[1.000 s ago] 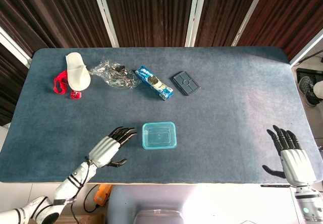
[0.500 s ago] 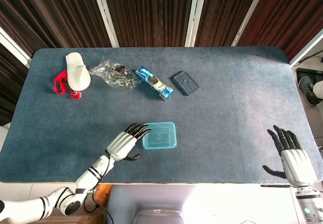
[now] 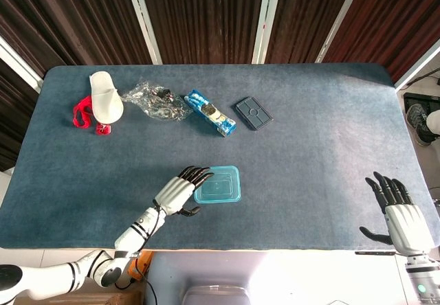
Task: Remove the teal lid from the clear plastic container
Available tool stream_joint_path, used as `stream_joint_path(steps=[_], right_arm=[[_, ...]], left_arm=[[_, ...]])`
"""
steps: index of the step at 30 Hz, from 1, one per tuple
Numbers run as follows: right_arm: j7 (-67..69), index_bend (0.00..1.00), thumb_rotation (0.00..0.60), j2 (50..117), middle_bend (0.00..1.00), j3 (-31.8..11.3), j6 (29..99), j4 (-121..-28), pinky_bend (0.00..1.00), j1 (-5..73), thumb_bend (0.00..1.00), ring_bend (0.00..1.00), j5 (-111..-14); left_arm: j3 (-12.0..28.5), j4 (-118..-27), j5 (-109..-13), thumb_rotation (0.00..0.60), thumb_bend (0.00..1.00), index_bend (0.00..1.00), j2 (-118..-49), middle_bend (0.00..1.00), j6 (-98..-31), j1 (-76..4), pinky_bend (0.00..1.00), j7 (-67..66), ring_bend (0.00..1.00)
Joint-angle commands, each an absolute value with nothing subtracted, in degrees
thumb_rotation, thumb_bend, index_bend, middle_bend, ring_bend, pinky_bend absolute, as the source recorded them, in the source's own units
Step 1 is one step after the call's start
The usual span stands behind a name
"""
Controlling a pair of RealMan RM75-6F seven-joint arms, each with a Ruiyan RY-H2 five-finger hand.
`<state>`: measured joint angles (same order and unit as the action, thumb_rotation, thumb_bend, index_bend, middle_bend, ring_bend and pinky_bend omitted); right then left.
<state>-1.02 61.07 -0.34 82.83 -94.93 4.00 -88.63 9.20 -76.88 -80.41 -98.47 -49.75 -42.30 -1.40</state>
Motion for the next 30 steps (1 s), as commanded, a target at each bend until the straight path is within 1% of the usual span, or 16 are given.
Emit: stream_joint_path(steps=[1,11,17,21,23,24,25,26,27,28,30], right_arm=[[-0.7,0.0,0.6,60.9,0.0,-0.3,82.9,-95.0,0.0,3.9,0.24,0.0,-88.8],[0.3,0.0,0.6,60.3,0.0,-0.2,83.3,-94.8,0.0,3.6,0.24,0.0,-89.0],[0.3,0.0,0.6,60.4,0.0,-0.2,83.2,-94.7,0.0,3.6,0.24,0.0,-89.0],[0.0,0.0,0.6,60.4,0.0,-0.1,82.9,-94.7,0.0,3.7,0.24,0.0,-89.0],[-0.2,0.0,0.6,60.5,0.0,-0.1,82.7,-94.7,0.0,3.8,0.24,0.0,-89.0],[-0.2,0.0,0.6,60.5,0.0,-0.1,82.6,-94.8,0.0,3.8,0.24,0.0,-89.0],[-0.3,0.0,0.6,60.6,0.0,0.0,82.5,-94.8,0.0,3.9,0.24,0.0,-89.1],[-0.4,0.0,0.6,60.6,0.0,0.0,82.4,-94.8,0.0,3.9,0.24,0.0,-89.1],[-0.5,0.0,0.6,60.6,0.0,0.0,82.3,-94.9,0.0,4.0,0.24,0.0,-89.1],[-0.5,0.0,0.6,60.5,0.0,0.0,82.3,-95.0,0.0,4.0,0.24,0.0,-89.2],[-0.5,0.0,0.6,60.5,0.0,0.1,82.3,-95.0,0.0,4.0,0.24,0.0,-89.2]], left_arm=[[9.4,-75.7,-80.1,0.6,0.27,0.0,-99.4,0.0,-49.4,-43.1,0.0,-0.8,0.0],[10.4,-72.6,-77.3,0.6,0.27,0.0,-100.9,0.0,-47.3,-45.2,0.0,0.8,0.0],[10.3,-71.5,-76.4,0.6,0.27,0.0,-101.1,0.0,-46.2,-46.0,0.0,1.7,0.0],[10.1,-70.6,-76.6,0.6,0.26,0.0,-101.7,0.0,-46.7,-46.2,0.0,2.5,0.0],[10.1,-69.9,-76.6,0.6,0.26,0.0,-102.4,0.03,-47.3,-46.1,0.03,3.4,0.01],[10.2,-69.5,-76.8,0.6,0.27,0.01,-102.9,0.08,-48.0,-45.9,0.07,4.0,0.05],[10.2,-68.7,-77.2,0.6,0.28,0.03,-103.7,0.15,-49.2,-45.7,0.12,4.8,0.11],[10.1,-68.2,-77.6,0.6,0.28,0.06,-104.2,0.19,-49.8,-45.6,0.15,5.3,0.15],[9.9,-67.0,-78.6,0.6,0.29,0.11,-105.2,0.26,-51.4,-45.3,0.2,6.4,0.2],[9.6,-65.8,-79.5,0.6,0.31,0.16,-106.0,0.3,-52.5,-45.2,0.23,7.1,0.23],[8.6,-63.2,-81.4,0.6,0.32,0.22,-107.4,0.36,-53.9,-45.1,0.26,8.8,0.25]])
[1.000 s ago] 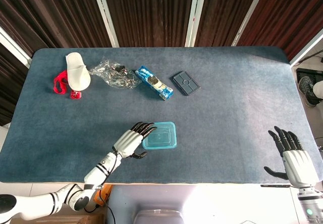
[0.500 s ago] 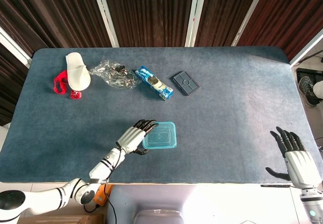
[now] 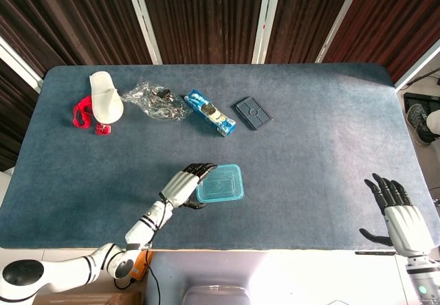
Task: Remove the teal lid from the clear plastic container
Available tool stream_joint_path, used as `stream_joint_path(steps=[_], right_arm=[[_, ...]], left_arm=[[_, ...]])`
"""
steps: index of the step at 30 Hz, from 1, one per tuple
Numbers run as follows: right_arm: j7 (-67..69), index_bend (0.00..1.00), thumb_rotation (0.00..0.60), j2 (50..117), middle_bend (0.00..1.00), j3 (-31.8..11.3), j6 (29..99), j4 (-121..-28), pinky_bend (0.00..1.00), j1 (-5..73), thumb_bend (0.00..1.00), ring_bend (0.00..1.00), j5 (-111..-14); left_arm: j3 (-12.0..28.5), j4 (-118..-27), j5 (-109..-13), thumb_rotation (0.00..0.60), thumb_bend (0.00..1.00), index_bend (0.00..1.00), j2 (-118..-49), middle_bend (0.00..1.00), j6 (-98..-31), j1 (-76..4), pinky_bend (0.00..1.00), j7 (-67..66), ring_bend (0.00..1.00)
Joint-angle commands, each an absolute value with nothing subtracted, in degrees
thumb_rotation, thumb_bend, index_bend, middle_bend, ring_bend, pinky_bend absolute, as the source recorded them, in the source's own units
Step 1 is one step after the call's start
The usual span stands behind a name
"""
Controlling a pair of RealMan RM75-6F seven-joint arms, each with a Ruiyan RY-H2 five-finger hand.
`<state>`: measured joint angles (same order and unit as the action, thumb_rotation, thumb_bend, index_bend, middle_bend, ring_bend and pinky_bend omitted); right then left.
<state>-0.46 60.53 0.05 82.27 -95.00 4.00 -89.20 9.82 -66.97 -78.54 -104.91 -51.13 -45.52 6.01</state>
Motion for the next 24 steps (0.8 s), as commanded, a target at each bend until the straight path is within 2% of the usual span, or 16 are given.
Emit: stream_joint_path(steps=[1,7,13,16,24], right_arm=[[-0.5,0.0,0.6,60.5,0.0,0.1,82.3,-95.0,0.0,4.0,0.24,0.0,-89.3],[-0.5,0.0,0.6,60.7,0.0,0.3,81.9,-95.0,0.0,4.3,0.24,0.0,-89.9],[0.0,0.0,0.6,61.4,0.0,0.6,80.6,-94.0,0.0,5.6,0.24,0.0,-91.7],[1.5,0.0,0.6,64.0,0.0,0.7,77.9,-90.9,0.0,9.5,0.24,0.0,-96.9],[5.4,0.0,0.6,71.8,0.0,-0.1,73.6,-81.5,0.0,18.5,0.24,0.0,-104.6]], left_arm=[[8.2,-62.4,-81.9,0.6,0.33,0.24,-107.8,0.38,-54.1,-45.1,0.27,9.6,0.26],[6.5,-59.4,-84.4,0.6,0.35,0.35,-109.2,0.47,-55.2,-45.2,0.38,13.9,0.35],[5.1,-58.5,-86.3,0.6,0.39,0.42,-109.7,0.55,-57.6,-44.3,0.49,16.4,0.42],[3.3,-59.3,-88.0,0.6,0.39,0.42,-108.9,0.55,-58.7,-43.7,0.51,18.5,0.43],[2.2,-60.9,-88.9,0.6,0.39,0.41,-107.8,0.55,-59.6,-42.9,0.53,21.0,0.43]])
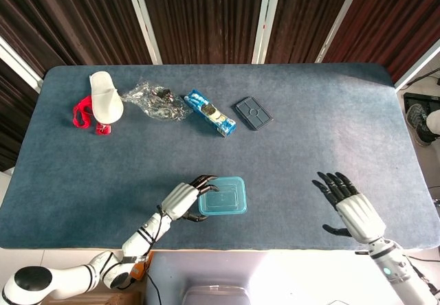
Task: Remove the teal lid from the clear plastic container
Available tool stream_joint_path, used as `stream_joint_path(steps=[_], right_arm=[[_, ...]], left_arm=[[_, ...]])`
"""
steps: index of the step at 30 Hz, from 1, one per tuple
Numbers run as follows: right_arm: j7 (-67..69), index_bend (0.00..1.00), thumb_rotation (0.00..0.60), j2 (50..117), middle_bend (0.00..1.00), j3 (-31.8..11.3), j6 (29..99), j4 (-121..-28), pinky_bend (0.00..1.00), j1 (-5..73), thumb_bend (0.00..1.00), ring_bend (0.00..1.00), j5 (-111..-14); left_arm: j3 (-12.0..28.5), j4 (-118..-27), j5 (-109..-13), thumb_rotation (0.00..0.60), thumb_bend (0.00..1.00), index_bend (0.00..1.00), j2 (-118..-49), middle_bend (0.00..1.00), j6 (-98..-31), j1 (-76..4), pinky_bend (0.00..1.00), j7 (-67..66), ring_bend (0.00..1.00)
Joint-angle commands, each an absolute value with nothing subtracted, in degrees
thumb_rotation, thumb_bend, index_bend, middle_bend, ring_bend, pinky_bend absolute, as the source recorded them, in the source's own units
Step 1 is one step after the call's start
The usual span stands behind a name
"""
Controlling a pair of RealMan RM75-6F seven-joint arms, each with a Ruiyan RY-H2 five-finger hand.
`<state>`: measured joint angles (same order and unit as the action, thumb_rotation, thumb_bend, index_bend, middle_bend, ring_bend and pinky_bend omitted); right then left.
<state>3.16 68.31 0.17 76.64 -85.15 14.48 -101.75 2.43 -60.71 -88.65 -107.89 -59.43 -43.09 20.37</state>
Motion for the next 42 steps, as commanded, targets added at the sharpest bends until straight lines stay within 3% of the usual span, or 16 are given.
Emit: stream_joint_path(steps=[1,9,13,20,26,30,42], right_arm=[[6.2,0.0,0.6,72.8,0.0,-0.1,72.8,-80.4,0.0,19.5,0.24,0.0,-105.0],[11.1,0.0,0.6,81.8,0.0,1.0,68.5,-72.0,0.0,26.2,0.24,0.0,-107.3],[13.0,0.01,0.6,86.2,0.0,1.7,69.5,-68.0,0.0,28.4,0.24,0.0,-109.1],[15.7,0.3,0.6,92.4,0.02,2.5,73.3,-60.8,0.0,31.1,0.32,0.0,-111.2],[16.5,0.42,0.6,94.6,0.06,2.7,75.6,-58.2,0.0,32.6,0.43,0.0,-111.4],[15.7,0.45,0.6,95.1,0.06,3.5,75.6,-57.3,0.0,33.4,0.49,0.0,-111.4],[14.2,0.46,0.6,96.0,0.06,4.2,75.1,-56.7,0.0,34.6,0.49,0.0,-109.2]], left_arm=[[2.1,-60.8,-89.0,0.6,0.39,0.41,-107.8,0.55,-59.7,-43.0,0.53,21.1,0.43],[1.6,-59.2,-90.7,0.6,0.39,0.37,-108.4,0.53,-62.1,-42.6,0.51,21.5,0.41],[1.2,-58.7,-91.4,0.6,0.39,0.37,-108.6,0.53,-63.1,-42.3,0.52,22.4,0.41],[0.8,-58.1,-92.1,0.6,0.39,0.37,-108.8,0.53,-64.1,-42.1,0.52,23.5,0.41],[0.7,-58.0,-91.9,0.6,0.39,0.37,-108.4,0.53,-64.1,-41.8,0.52,24.4,0.41],[0.5,-57.9,-91.9,0.6,0.39,0.37,-108.2,0.53,-64.0,-41.7,0.52,25.0,0.41],[-0.2,-56.6,-92.1,0.6,0.39,0.37,-108.6,0.53,-64.1,-41.2,0.51,28.1,0.41]])
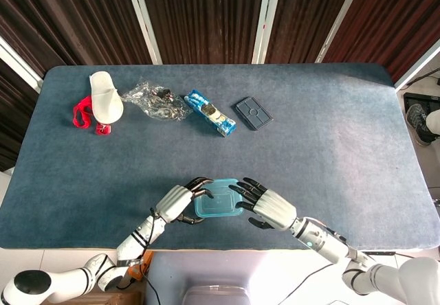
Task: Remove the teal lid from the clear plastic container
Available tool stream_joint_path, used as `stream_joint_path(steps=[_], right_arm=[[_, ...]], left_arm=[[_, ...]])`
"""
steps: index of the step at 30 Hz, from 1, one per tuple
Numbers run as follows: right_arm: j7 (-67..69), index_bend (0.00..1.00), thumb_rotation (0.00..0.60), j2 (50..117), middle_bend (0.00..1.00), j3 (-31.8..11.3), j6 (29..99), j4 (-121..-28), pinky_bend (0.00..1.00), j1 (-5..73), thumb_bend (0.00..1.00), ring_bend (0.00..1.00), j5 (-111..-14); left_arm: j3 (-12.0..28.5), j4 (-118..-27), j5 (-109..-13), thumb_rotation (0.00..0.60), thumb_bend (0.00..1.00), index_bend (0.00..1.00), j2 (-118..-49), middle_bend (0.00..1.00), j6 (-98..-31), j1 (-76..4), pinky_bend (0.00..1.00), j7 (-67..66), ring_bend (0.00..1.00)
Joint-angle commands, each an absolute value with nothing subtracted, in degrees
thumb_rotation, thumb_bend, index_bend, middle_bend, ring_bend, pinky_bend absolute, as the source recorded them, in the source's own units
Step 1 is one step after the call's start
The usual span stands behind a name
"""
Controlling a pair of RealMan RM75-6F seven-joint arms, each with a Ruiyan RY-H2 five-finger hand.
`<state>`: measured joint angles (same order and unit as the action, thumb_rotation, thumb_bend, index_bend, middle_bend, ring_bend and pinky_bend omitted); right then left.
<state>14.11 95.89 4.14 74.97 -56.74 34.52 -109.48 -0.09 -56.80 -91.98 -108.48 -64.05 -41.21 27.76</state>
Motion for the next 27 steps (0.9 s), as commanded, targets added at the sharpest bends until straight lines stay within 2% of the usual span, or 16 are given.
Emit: stream_joint_path(steps=[1,11,27], right_arm=[[14.2,0.46,0.6,96.0,0.06,4.2,75.2,-56.7,0.0,34.7,0.49,0.0,-109.1],[14.0,0.5,0.6,97.2,0.07,4.7,74.8,-55.6,0.0,35.6,0.49,0.0,-107.8],[11.9,0.51,0.6,99.5,0.08,4.8,74.3,-55.2,0.0,36.4,0.49,0.0,-106.0]], left_arm=[[-0.2,-56.4,-92.2,0.6,0.39,0.37,-108.6,0.53,-64.2,-41.2,0.51,28.1,0.41],[-0.6,-55.0,-92.9,0.6,0.39,0.36,-109.2,0.53,-64.9,-41.1,0.51,29.2,0.41],[-1.0,-54.1,-93.4,0.6,0.39,0.36,-109.7,0.53,-65.2,-41.1,0.51,29.4,0.41]])
